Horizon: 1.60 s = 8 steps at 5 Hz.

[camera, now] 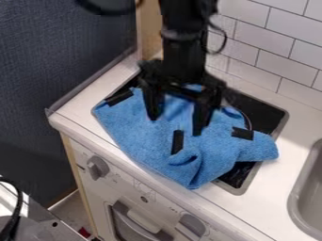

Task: Fold the cloth from the bottom to the top

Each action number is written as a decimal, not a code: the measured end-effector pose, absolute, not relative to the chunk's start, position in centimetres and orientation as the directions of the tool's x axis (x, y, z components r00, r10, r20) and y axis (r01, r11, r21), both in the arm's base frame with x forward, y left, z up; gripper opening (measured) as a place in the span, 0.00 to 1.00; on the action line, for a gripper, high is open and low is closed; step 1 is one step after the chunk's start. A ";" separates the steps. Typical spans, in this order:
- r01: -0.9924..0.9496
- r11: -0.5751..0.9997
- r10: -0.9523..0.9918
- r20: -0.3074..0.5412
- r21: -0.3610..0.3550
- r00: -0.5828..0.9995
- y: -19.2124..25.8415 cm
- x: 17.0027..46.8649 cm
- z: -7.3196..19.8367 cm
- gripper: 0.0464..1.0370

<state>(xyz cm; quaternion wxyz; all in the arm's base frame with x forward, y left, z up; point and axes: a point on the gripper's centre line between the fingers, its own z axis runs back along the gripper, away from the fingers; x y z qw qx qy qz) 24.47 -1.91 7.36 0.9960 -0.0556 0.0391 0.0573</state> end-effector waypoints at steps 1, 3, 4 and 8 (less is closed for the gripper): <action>-0.112 0.985 0.099 -0.103 -0.128 0.990 -2.3 25.1 5.8 0.96; -0.132 0.973 0.099 -0.177 -0.187 0.979 -3.2 25.2 2.0 0.96; -0.149 0.971 0.110 -0.203 -0.189 0.973 -2.8 25.1 0.8 0.96; -0.166 0.973 0.116 -0.283 -0.160 0.952 -2.4 25.3 -0.8 0.10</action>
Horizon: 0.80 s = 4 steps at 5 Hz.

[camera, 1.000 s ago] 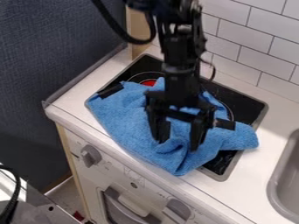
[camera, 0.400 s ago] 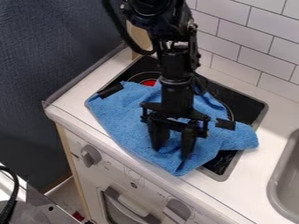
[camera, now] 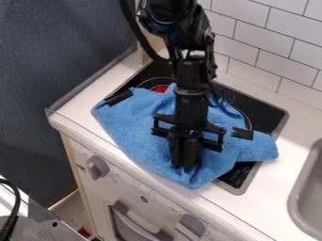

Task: Fold the cloth from the bottom to the top

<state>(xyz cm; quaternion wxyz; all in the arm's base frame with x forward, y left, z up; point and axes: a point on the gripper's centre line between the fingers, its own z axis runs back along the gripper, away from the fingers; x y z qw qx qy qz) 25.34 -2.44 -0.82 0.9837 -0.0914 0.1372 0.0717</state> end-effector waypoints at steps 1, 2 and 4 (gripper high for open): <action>-0.169 0.976 0.137 -0.216 -0.136 0.967 -1.9 25.0 1.8 0.00; -0.166 0.981 0.153 -0.128 -0.097 0.980 -1.2 25.2 5.1 0.00; -0.004 0.999 0.011 0.140 -0.050 0.990 -1.0 30.4 10.9 0.00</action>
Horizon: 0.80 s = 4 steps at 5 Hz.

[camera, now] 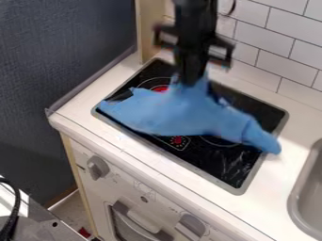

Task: Fold the cloth from the bottom to the top

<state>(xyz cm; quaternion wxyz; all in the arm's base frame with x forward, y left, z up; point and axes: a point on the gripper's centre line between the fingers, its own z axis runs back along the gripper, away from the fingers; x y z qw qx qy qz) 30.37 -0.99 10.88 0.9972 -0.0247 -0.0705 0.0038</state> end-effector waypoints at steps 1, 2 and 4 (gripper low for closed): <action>0.116 0.992 -0.099 0.245 -0.056 0.964 -1.5 34.4 11.4 0.00; 0.208 0.973 -0.168 0.309 -0.100 0.936 -1.7 37.9 10.2 0.00; 0.266 0.941 -0.180 0.356 -0.209 0.917 -1.2 39.7 4.7 0.06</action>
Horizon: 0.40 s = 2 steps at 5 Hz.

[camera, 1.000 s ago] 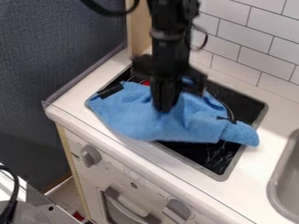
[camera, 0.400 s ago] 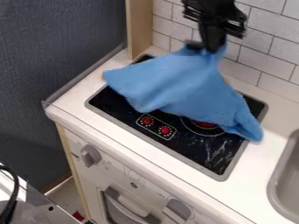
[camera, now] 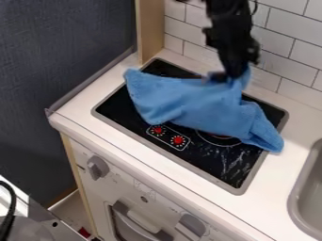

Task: Fold the cloth from the bottom to the top

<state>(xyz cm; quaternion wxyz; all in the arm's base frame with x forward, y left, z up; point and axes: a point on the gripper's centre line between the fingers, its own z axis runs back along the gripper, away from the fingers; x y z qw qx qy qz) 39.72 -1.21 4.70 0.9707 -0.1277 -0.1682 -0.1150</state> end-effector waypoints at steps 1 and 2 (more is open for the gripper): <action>0.293 0.937 -0.212 0.355 -0.190 0.910 -1.0 39.9 4.4 0.24; 0.300 0.941 -0.229 0.353 -0.159 0.907 -1.0 39.4 5.1 0.52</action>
